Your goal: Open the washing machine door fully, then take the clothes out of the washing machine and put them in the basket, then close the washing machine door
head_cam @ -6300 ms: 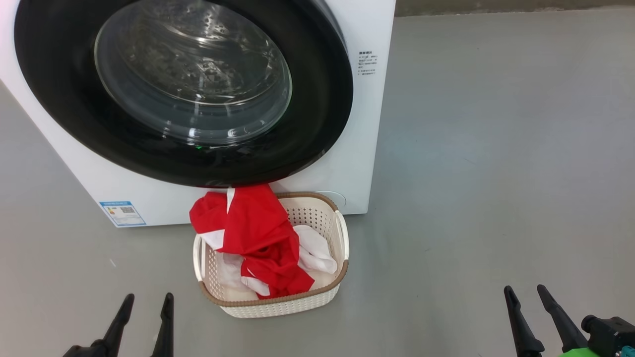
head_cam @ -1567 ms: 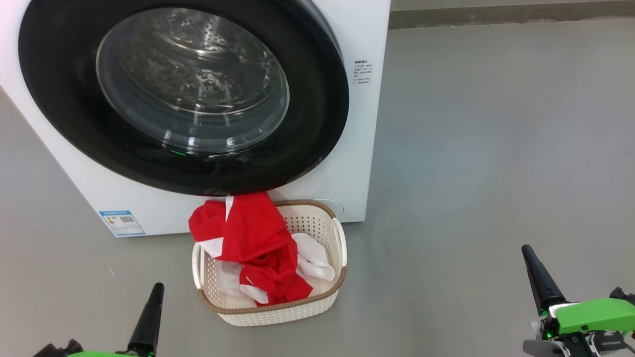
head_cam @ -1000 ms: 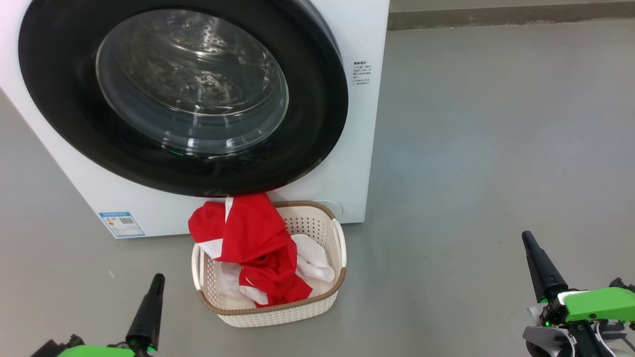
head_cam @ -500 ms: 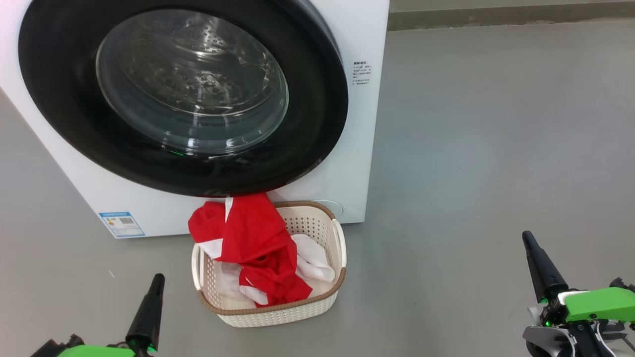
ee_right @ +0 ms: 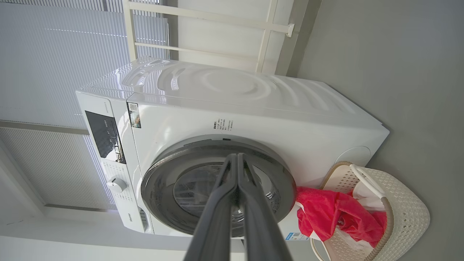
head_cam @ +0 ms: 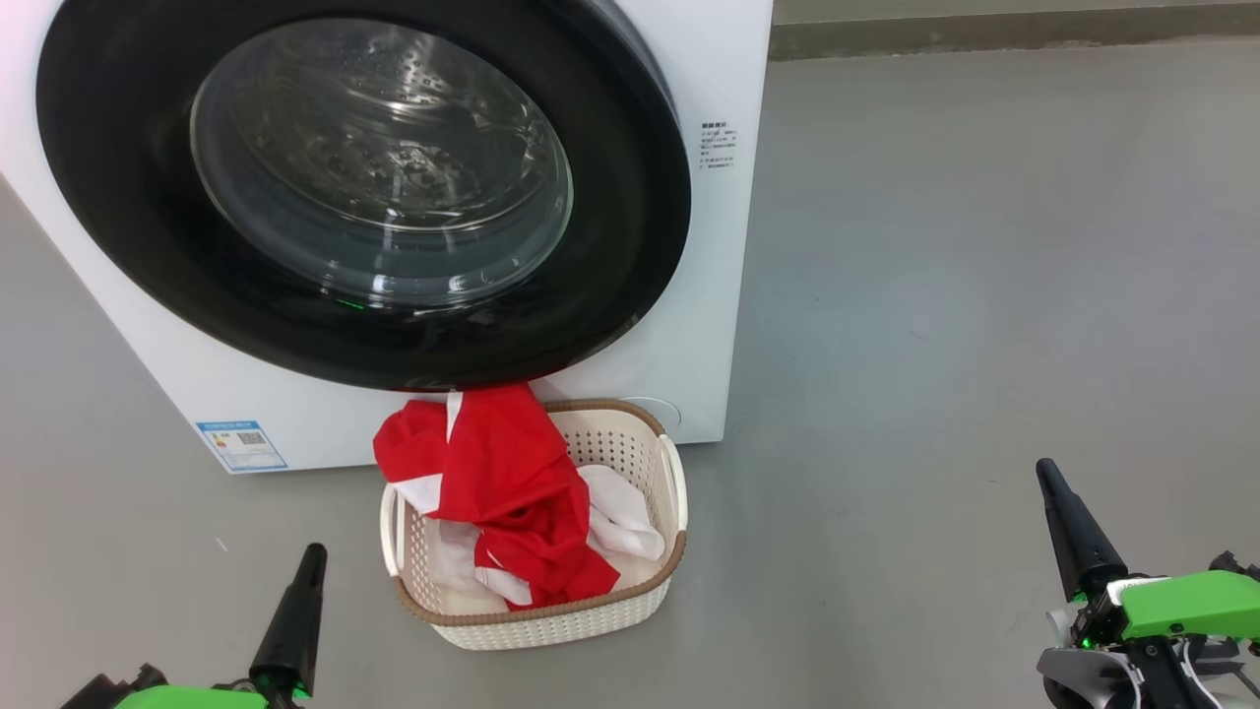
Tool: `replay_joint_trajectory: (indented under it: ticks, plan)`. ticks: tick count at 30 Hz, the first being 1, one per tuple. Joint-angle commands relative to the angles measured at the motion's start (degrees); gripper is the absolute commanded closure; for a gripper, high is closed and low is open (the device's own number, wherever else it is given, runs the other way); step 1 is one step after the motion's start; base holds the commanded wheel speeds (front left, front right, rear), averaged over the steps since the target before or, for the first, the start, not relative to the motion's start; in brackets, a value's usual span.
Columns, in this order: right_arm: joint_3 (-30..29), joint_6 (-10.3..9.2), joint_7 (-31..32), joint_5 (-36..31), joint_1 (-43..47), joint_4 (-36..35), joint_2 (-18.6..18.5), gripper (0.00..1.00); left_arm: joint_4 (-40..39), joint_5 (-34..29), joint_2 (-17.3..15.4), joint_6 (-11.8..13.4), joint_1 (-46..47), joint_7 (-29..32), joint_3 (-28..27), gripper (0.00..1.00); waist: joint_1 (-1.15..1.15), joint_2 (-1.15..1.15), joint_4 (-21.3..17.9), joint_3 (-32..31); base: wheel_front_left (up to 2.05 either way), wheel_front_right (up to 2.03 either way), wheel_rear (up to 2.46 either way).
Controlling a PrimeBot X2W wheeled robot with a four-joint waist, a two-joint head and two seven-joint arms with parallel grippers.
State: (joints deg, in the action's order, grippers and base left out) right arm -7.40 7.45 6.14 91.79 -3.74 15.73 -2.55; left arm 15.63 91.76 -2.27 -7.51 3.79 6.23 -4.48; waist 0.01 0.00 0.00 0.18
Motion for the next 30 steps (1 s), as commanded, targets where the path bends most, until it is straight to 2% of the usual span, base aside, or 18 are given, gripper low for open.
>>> replay_joint_trajectory:
  ticks: [1,30]
  plan:
    - [0.88,0.03,0.35,0.38,-2.44,-1.71,-0.37,1.00,-1.60,0.39,-0.61,0.02,2.39,0.26,-2.05,1.00,0.00,0.00,0.00,0.00,0.00,0.00,0.00]
    - [0.86,0.03,0.37,0.36,-2.44,-1.70,-0.35,1.00,-1.60,0.40,-0.61,0.02,2.39,0.26,-2.05,1.00,0.00,0.00,0.00,0.00,0.00,0.00,0.00]
